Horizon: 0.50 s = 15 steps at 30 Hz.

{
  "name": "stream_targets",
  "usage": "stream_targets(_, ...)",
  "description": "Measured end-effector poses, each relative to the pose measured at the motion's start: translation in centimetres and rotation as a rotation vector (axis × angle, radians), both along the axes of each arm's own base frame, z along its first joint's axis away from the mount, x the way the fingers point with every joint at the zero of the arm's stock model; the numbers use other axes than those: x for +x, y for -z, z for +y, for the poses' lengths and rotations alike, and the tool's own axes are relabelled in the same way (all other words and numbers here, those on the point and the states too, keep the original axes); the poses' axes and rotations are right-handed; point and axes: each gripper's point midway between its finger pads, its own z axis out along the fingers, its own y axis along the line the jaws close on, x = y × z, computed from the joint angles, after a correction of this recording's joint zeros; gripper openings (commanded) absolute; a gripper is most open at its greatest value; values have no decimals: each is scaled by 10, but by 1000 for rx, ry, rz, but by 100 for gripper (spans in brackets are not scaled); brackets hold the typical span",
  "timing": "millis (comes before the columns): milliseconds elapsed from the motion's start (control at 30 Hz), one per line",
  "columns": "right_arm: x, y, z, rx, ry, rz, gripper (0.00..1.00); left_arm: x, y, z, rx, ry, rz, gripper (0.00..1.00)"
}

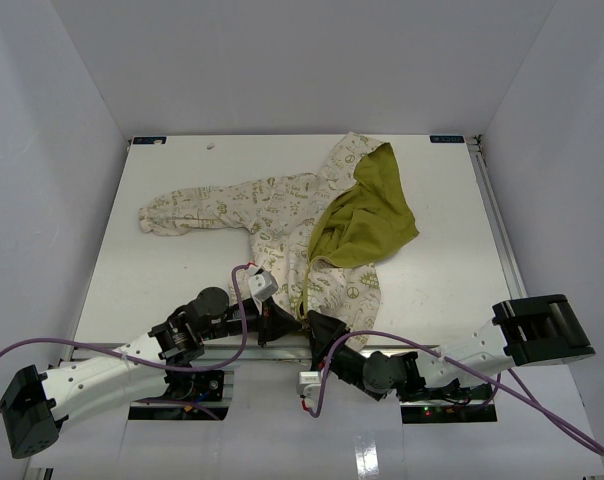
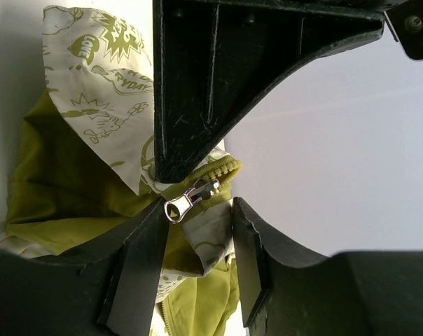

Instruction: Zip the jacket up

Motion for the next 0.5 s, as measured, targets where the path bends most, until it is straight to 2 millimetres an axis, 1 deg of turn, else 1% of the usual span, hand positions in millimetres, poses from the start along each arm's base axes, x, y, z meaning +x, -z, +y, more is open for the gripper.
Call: stream_targets(500, -3, -1, 0, 1, -11, 8, 45, 0, -1, 0, -2, 0, -1, 0)
